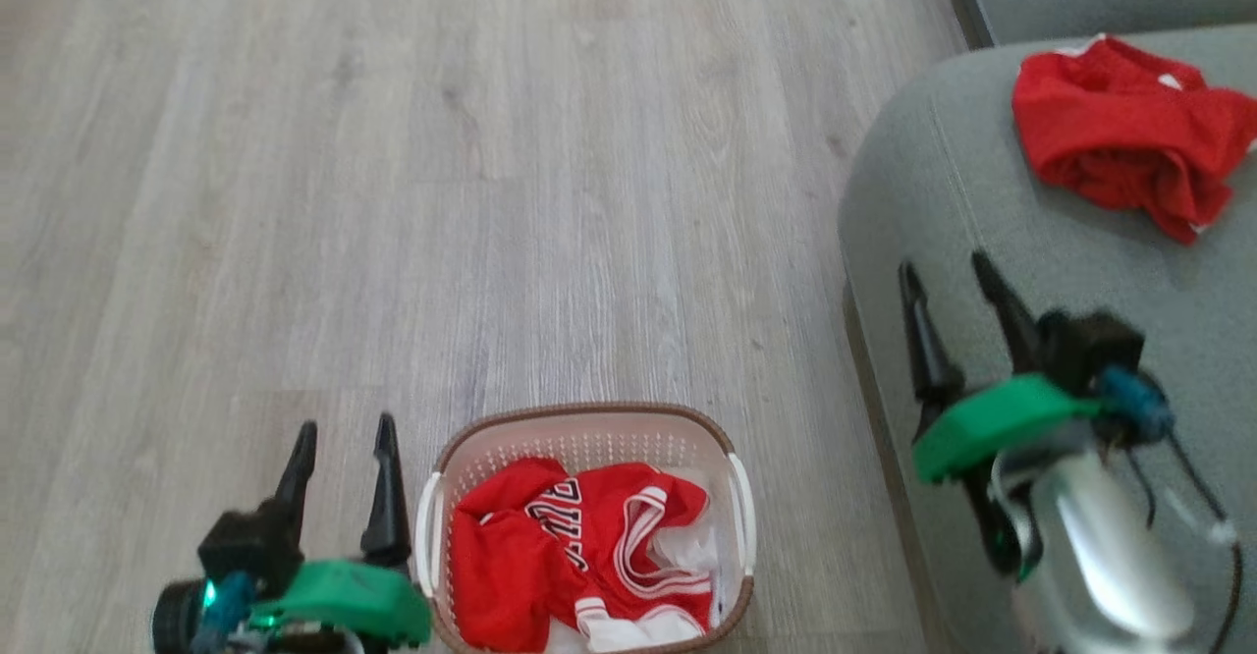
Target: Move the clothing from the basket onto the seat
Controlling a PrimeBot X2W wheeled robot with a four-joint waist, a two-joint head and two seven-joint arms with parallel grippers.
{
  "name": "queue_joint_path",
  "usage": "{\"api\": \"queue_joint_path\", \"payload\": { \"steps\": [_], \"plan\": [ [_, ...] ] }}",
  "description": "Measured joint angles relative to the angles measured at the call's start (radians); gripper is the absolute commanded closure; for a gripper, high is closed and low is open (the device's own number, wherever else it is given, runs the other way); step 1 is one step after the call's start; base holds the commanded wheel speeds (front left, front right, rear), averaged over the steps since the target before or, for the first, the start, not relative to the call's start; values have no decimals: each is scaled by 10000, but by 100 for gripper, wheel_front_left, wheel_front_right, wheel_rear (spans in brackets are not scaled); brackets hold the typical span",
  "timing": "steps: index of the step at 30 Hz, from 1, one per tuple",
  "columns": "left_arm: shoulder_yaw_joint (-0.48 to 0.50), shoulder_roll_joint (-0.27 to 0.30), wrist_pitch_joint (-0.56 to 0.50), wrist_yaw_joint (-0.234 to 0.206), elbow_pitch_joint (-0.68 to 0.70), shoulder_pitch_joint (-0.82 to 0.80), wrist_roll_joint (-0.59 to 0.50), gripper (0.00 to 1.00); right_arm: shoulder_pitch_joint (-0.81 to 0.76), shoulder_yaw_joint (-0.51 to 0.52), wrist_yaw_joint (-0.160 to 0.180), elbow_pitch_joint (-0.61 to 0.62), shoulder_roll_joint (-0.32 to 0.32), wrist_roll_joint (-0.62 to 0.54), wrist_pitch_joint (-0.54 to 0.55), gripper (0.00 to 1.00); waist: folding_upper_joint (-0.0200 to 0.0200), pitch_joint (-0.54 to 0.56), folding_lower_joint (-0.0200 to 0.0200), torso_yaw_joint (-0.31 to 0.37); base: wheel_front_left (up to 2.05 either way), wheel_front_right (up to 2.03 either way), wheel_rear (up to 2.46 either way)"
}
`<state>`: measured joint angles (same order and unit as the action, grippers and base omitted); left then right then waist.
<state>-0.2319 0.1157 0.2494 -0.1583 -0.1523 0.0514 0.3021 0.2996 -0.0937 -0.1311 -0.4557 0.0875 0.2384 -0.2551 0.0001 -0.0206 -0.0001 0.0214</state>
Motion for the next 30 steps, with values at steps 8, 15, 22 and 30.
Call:
{"api": "queue_joint_path", "payload": {
  "steps": [8, 15, 22, 30],
  "plan": [
    [516, -268, 0, 107, 113, 734, -261, 0, -1636, 174, 0, 777, -282, -355, 0, 0, 0, 403, 0, -253, 0, 0, 0],
    [872, -389, 0, 349, 111, 907, -311, 0, -2129, 282, 0, 1271, -297, -301, 0, 0, 0, 555, 0, -243, 0, 0, 0],
    [1154, -500, 0, 531, 92, 1034, -453, 0, -2312, 278, 0, 1331, -311, -257, 0, 0, -1, 631, 0, -171, 0, 0, 0],
    [1218, -552, 0, 673, -61, 1034, -614, 0, -2312, 295, 0, 1331, -316, -174, 0, 0, -1, 621, 0, -149, 0, 0, 0]
  ]
}}
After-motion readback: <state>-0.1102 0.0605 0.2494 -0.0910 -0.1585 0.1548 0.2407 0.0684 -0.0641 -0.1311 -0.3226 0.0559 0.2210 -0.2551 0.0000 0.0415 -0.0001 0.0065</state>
